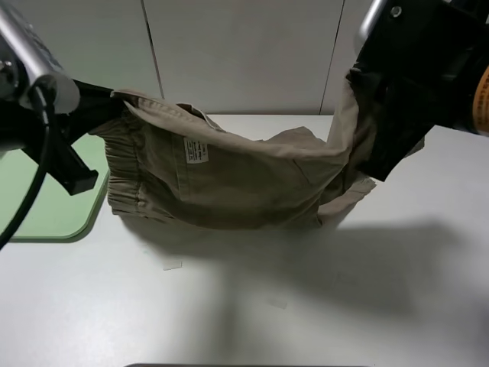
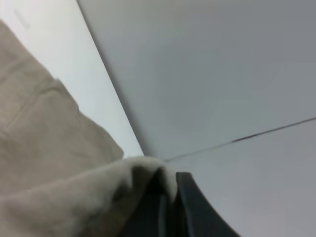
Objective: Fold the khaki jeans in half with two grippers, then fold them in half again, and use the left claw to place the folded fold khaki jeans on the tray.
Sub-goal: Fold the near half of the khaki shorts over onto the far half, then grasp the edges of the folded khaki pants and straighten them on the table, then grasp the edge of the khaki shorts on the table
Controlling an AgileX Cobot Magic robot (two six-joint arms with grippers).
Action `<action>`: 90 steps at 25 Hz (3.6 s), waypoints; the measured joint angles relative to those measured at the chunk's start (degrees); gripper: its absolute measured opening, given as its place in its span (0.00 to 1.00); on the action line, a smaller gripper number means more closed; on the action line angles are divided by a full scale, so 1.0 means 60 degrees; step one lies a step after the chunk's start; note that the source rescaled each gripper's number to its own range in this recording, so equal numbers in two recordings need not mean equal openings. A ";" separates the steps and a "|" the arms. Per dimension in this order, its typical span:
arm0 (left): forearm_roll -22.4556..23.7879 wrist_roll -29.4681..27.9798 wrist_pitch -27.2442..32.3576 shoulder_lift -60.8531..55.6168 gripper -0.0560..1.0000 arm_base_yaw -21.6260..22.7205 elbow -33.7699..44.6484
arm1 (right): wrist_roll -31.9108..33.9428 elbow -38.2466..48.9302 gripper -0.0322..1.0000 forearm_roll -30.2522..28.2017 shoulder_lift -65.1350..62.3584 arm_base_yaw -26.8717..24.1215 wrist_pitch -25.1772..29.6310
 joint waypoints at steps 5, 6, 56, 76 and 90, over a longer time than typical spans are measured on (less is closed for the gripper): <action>-0.0589 0.0000 -0.0300 0.0000 0.07 0.1077 0.0010 | 0.0203 0.0000 0.03 -0.0021 0.0113 -0.1796 -0.2403; -0.0626 0.0000 -0.0309 0.0000 0.07 0.1270 0.0010 | 0.0203 0.0000 0.03 -0.0027 0.0237 -0.2147 -0.2755; -0.0253 -0.2300 -0.8831 0.6709 0.80 0.2679 -0.0012 | 0.0141 -0.2562 0.73 0.0757 0.6246 -0.4798 -0.3828; -0.0578 -0.1949 -0.9413 0.6447 0.82 0.2079 -0.0003 | 0.0141 -0.2572 0.93 0.0924 0.5841 -0.4798 -0.4919; -0.1208 -0.0247 -0.8291 0.1543 0.82 0.1775 0.0005 | 0.0141 -0.2572 0.93 0.1016 0.3341 -0.4798 -0.5707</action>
